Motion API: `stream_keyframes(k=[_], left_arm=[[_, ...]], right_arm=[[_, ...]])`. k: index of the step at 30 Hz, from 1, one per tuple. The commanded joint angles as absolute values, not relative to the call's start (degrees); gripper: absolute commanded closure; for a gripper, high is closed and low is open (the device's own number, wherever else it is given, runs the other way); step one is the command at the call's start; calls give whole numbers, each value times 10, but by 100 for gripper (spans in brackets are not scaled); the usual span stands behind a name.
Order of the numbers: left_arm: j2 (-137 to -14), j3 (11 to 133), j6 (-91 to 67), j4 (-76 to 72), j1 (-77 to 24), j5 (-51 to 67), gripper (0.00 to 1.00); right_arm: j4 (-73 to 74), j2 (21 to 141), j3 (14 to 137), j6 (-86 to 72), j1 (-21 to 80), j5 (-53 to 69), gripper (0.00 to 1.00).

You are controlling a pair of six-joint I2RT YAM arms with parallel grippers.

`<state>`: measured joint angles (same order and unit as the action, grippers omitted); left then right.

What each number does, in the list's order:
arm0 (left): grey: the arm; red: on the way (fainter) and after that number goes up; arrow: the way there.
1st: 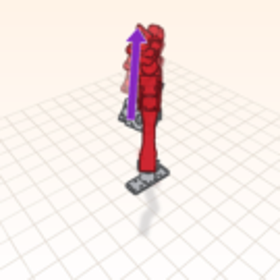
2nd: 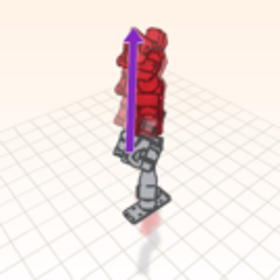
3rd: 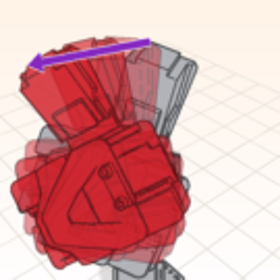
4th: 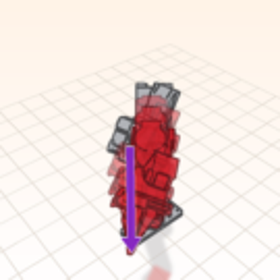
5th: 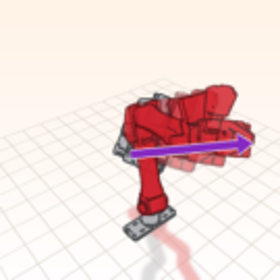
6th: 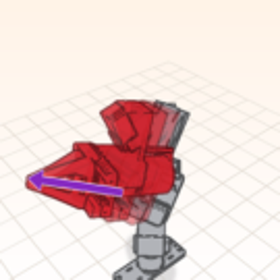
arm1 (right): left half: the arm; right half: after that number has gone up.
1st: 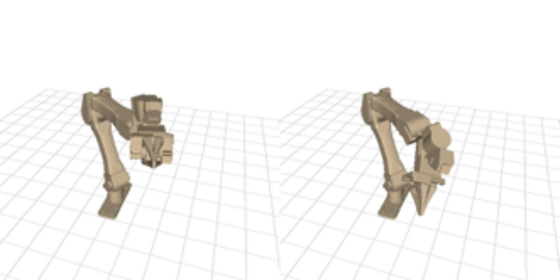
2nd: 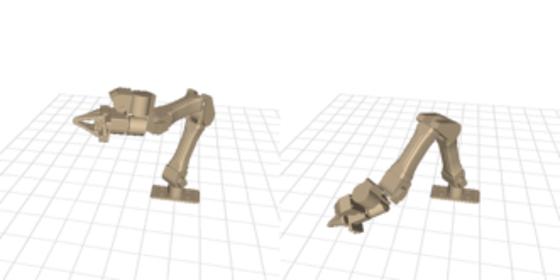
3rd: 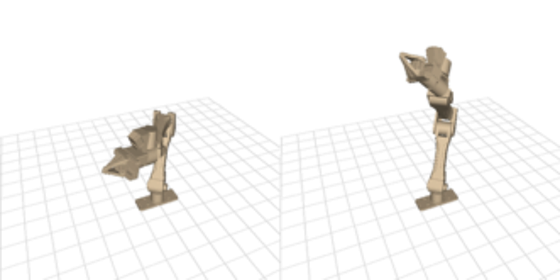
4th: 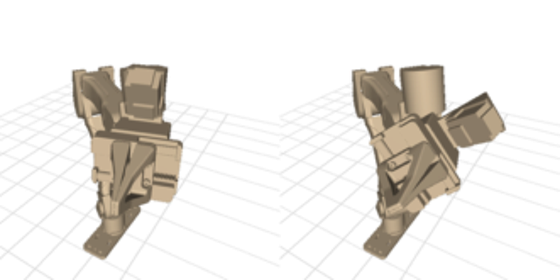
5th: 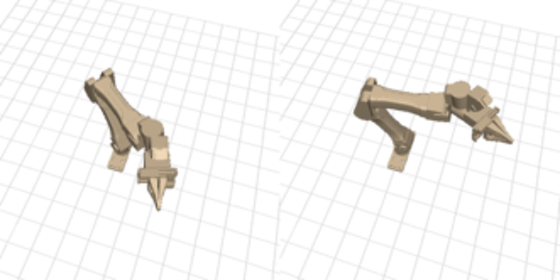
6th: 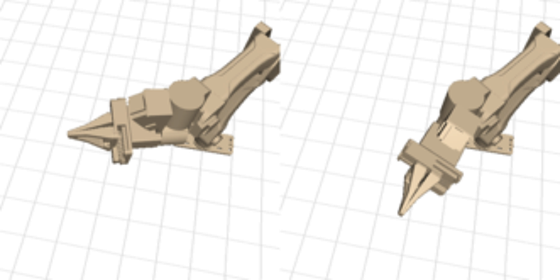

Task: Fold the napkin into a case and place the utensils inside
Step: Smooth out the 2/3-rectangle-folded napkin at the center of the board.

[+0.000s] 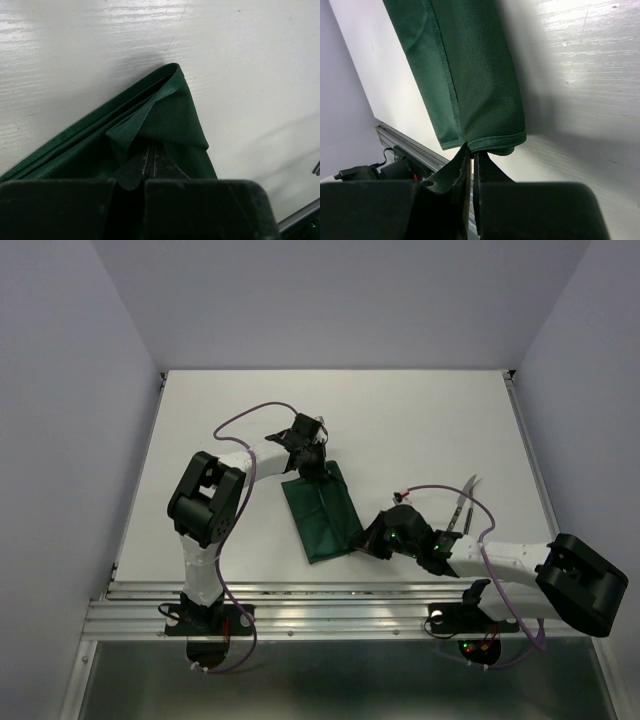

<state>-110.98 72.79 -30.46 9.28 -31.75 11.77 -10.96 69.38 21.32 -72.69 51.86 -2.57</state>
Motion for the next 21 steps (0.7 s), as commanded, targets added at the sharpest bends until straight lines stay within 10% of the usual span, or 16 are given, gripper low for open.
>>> stream_keyframes(k=[1,11,16,21], left_arm=[[-1109,751,-296,98,-313,113,100],[-1104,748,-296,98,-313,118,100],[-1075,739,-298,97,-314,119,100],[-1092,750,-292,106,-313,113,100]], right_arm=[[-141,716,222,-729,527,-20,94],[-164,766,209,-758,527,-20,92],[-153,761,210,-759,527,-23,63],[-82,712,221,-727,527,-18,54]])
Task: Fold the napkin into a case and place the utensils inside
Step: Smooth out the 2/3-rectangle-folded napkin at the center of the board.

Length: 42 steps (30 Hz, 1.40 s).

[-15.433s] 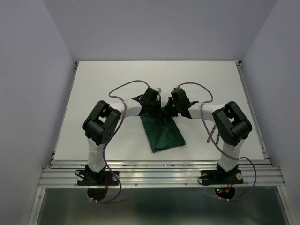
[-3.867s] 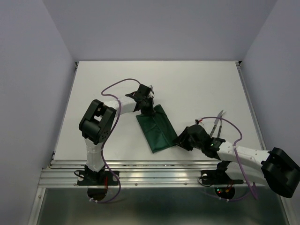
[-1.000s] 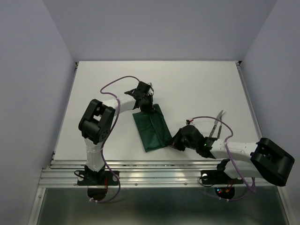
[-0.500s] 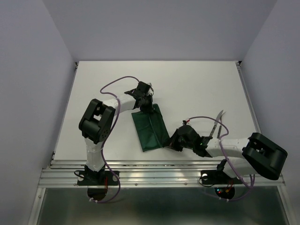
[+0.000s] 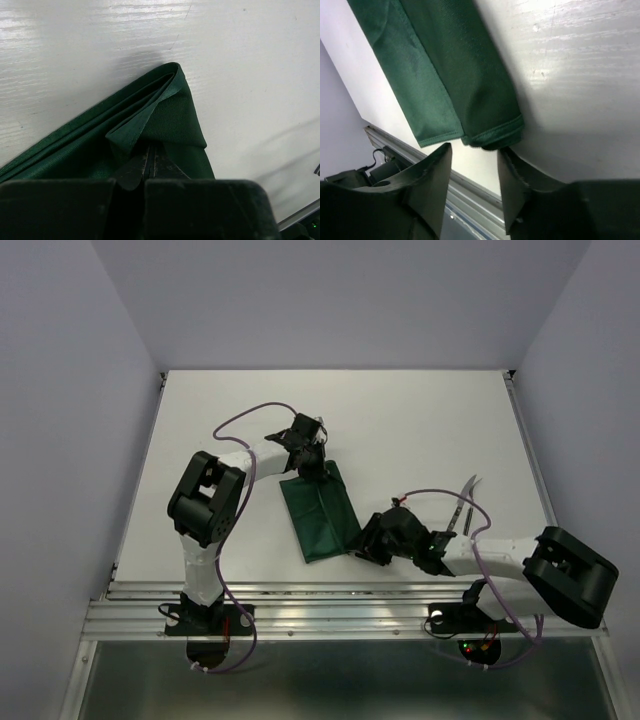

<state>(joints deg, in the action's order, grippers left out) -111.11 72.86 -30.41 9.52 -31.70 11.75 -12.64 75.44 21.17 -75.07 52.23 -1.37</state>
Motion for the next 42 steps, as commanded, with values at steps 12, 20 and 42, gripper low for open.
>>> stream_keyframes(k=[12,20,42], left_arm=[[-1114,742,-292,97,-313,114,100],[-1123,751,-287,102,-313,113,100],[-1146,758,-287,101,-309,112,100]], right_arm=[[106,610,331,-532,496,-62,84],[-23,830,451,-432,381,63,99],[-102,974,452,-432,367,116,99]])
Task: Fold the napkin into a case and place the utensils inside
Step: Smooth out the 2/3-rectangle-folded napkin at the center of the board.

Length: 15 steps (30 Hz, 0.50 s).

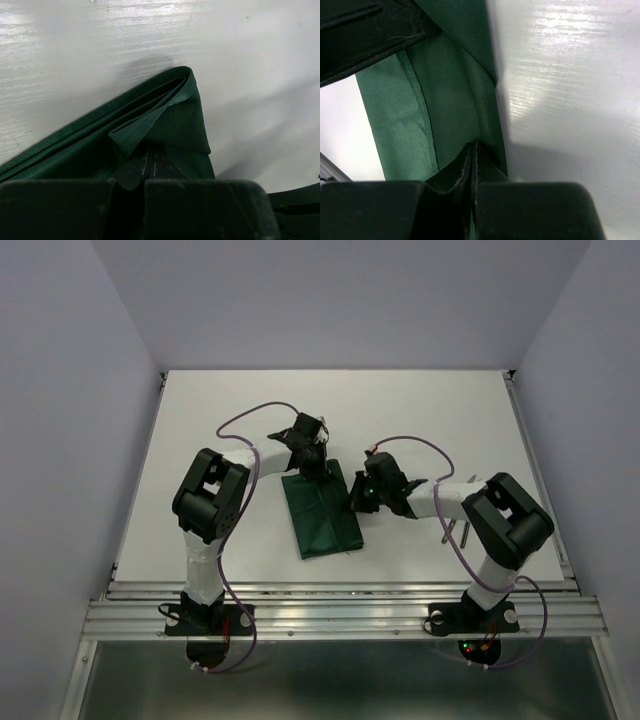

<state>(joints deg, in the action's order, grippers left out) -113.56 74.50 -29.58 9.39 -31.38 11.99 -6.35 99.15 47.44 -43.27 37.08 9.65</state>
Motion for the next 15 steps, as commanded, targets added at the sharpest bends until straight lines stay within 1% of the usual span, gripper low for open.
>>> stream_keyframes(k=[1,8,15], left_arm=[[-1147,757,-287,101,-308,112,100],[-1154,757,-290,99,-307,112,100],[-1158,754,-292,98,-307,113,100]], right_arm=[[-101,968,448,-431,367,116,99],[-82,898,404,-433,373,112,99],[-74,861,362,-453,412,112,99]])
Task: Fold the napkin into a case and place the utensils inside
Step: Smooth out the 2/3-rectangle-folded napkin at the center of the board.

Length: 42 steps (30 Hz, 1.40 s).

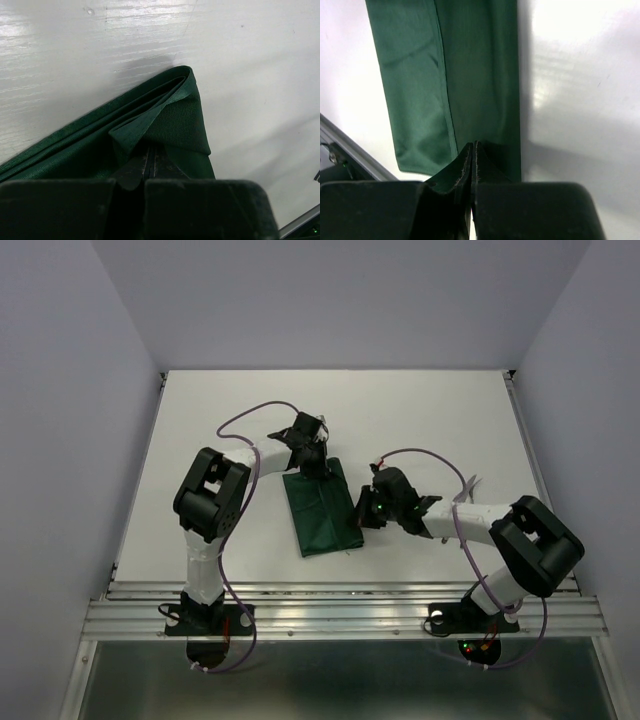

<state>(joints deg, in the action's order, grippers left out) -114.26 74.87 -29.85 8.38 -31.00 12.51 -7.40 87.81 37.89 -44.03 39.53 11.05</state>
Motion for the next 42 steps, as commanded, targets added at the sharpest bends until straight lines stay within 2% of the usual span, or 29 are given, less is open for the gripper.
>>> stream_keyframes(k=[1,9,18,30,42], left_arm=[[-1159,754,-292,97,-307,113,100],[-1158,755,-292,97,-307,115,100],[-1158,755,-292,97,-307,115,100],[-1158,755,-293,98,-307,113,100],[-1160,758,-294,97,-307,116,100]], right_arm=[[-74,862,357,-455,419,106,99],[-69,868,330,-458,436,99,99],[-9,744,327,-459,436,20,99],[-31,837,306,-463,459,56,99],[-1,761,309,-475,490,25,99]])
